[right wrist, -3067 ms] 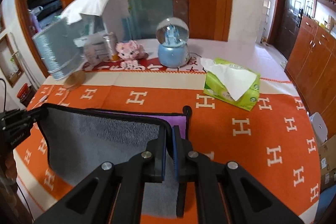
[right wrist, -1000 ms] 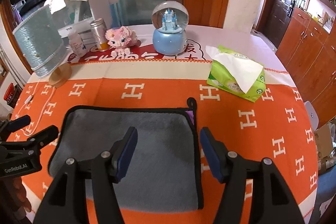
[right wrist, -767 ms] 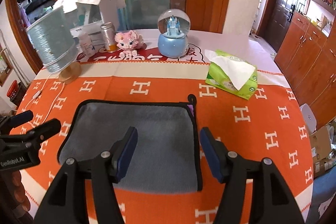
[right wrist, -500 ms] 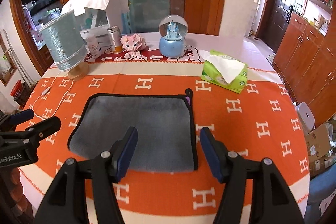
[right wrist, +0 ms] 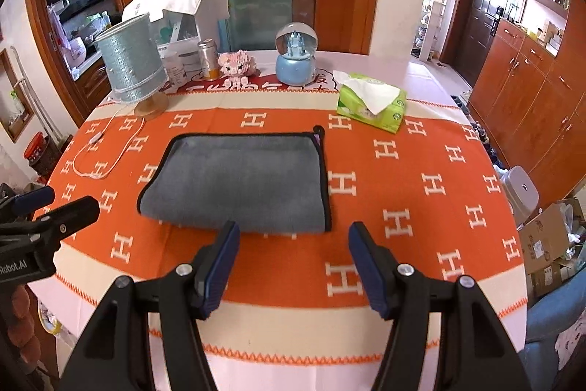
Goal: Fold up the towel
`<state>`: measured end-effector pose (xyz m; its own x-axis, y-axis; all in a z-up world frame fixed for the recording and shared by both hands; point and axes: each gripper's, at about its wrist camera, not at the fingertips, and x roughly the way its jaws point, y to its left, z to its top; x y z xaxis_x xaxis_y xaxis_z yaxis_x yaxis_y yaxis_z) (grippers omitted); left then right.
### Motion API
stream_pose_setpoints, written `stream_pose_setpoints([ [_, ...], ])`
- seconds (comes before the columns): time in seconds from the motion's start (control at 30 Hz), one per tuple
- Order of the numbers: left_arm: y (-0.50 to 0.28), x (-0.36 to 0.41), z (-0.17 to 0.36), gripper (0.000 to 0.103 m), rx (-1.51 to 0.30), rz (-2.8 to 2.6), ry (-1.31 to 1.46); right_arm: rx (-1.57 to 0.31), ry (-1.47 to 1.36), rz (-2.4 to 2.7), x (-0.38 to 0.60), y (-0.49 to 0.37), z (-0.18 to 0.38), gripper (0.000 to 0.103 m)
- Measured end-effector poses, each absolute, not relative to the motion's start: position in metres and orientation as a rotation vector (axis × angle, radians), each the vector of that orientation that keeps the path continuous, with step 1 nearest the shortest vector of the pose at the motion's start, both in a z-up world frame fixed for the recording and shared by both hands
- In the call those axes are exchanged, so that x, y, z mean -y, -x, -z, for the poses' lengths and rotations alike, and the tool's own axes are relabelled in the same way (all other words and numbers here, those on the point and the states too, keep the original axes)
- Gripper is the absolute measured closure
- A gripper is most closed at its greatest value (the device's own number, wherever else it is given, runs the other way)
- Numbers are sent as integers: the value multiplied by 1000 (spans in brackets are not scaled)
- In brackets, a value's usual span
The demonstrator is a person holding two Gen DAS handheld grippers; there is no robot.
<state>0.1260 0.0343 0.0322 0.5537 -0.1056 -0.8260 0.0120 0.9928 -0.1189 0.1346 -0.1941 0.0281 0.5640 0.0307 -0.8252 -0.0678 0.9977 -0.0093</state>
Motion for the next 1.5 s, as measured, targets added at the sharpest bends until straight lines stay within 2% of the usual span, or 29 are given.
stream_pose_setpoints([
  [0.77,-6,-19,-36,1,-811,14,71,-902,-85,-46,211,-24,-29,41],
  [1.5,10,-8,-16,1,-843,7,58,-881,-34,-23,200,6,-16,41],
])
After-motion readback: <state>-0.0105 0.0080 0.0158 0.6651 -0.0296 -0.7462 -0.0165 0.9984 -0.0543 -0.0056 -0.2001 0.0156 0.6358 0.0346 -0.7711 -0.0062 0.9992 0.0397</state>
